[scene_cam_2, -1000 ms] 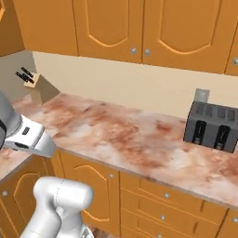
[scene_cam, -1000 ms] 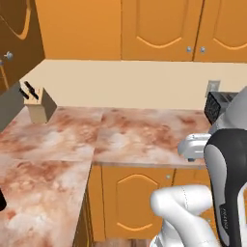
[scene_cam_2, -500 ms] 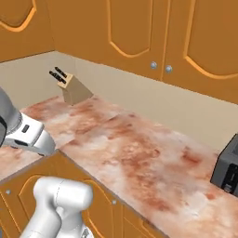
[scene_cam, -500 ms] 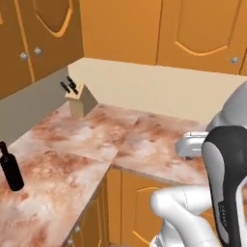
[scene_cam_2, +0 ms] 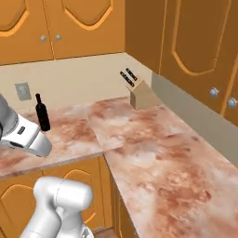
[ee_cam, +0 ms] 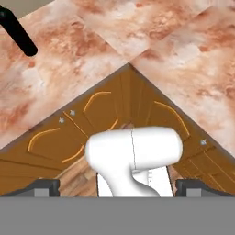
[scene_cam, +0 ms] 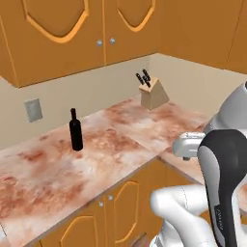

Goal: Move the drinks to the dining counter.

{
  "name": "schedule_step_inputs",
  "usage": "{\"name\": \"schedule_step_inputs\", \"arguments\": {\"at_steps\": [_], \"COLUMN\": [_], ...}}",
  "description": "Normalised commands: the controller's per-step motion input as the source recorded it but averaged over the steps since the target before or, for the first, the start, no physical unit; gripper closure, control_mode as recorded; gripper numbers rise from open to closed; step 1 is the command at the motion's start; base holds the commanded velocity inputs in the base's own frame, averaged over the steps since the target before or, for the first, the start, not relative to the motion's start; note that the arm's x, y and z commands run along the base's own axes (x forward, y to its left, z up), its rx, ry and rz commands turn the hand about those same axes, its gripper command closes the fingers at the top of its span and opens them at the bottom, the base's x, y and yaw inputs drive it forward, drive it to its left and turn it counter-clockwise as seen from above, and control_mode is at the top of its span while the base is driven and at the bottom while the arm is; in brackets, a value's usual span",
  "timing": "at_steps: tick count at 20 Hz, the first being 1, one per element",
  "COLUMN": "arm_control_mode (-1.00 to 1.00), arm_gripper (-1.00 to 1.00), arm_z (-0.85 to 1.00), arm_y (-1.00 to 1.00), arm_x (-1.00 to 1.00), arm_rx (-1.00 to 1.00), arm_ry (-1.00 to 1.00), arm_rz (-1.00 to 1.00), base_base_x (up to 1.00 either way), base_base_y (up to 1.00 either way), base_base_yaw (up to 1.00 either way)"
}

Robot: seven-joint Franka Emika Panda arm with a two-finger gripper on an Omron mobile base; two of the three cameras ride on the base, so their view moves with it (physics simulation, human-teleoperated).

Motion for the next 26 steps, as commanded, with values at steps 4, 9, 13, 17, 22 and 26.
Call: {"name": "schedule_step_inputs", "arguments": {"at_steps": [4,9,13,17,22,26], "arm_control_mode": [1.00,1.00,1.00,1.00,1.00,1.00], "arm_gripper": [-1.00,-1.00,-1.00,-1.00,-1.00,-1.00], "arm_z": [0.00,0.00,0.00,0.00,0.00,0.00], "arm_y": [0.00,0.00,0.00,0.00,0.00,0.00], "arm_x": [0.00,0.00,0.00,0.00,0.00,0.00], "arm_rx": [0.00,0.00,0.00,0.00,0.00,0.00], "arm_ry": [0.00,0.00,0.00,0.00,0.00,0.00], "arm_rz": [0.00,0.00,0.00,0.00,0.00,0.00], "base_base_x": [0.67,0.97,1.00,1.00,1.00,0.97], "base_base_y": [-0.19,-0.34,-0.43,-0.07,0.15,0.40], "base_base_yaw": [0.87,0.72,0.54,0.15,-0.39,-0.56]}}
